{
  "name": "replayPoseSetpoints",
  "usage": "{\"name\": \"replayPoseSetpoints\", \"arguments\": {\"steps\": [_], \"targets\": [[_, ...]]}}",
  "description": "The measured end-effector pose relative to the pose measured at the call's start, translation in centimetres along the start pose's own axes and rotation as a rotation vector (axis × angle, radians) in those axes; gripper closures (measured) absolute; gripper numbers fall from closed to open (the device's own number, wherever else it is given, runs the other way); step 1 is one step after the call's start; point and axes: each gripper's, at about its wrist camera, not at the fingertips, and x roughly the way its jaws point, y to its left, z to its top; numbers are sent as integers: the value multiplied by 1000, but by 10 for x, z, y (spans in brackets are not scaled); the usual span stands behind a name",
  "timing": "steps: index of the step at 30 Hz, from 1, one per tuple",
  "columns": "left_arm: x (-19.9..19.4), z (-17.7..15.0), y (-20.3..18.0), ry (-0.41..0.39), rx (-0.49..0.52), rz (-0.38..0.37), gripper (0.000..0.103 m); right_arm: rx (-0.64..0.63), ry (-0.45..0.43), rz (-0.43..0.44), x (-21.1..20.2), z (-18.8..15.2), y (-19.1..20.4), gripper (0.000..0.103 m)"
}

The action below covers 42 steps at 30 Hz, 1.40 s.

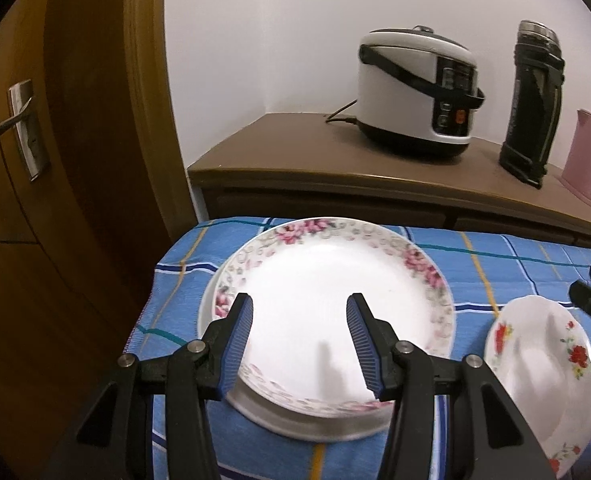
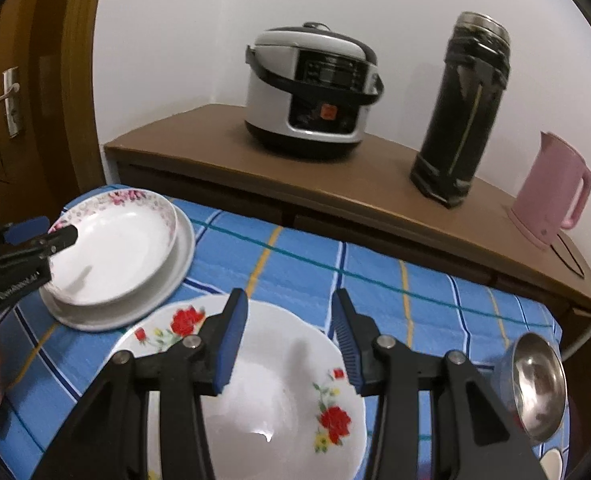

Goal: Organize plates and bowls
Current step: 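Grasp the red-flower plate rim with the left tool while the right tool grips its rim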

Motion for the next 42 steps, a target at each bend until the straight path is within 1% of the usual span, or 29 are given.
{"name": "replayPoseSetpoints", "arguments": {"steps": [10,13,19,23,25,29,34,42], "targets": [[-9,-5,-19,8,23,-22,51,34,20,-35,-8,-17,-19,59],[-15,-8,-24,3,24,-39,51,52,33,-44,-8,-22,-27,59],[-24,-16,-40,8,38,-91,51,85,67,-38,-7,-31,-42,59],[-29,-21,-53,19,43,-139,51,97,97,-36,-6,-35,-49,59],[-31,-25,-59,31,45,-170,51,90,103,-40,-6,-36,-49,59],[-33,-33,-72,51,70,-205,51,76,114,-38,-9,-39,-50,59],[-31,-40,-79,74,76,-230,51,68,156,-23,-7,-42,-51,59],[-27,-47,-87,108,96,-261,51,7,228,-2,2,-50,-36,59]]}}
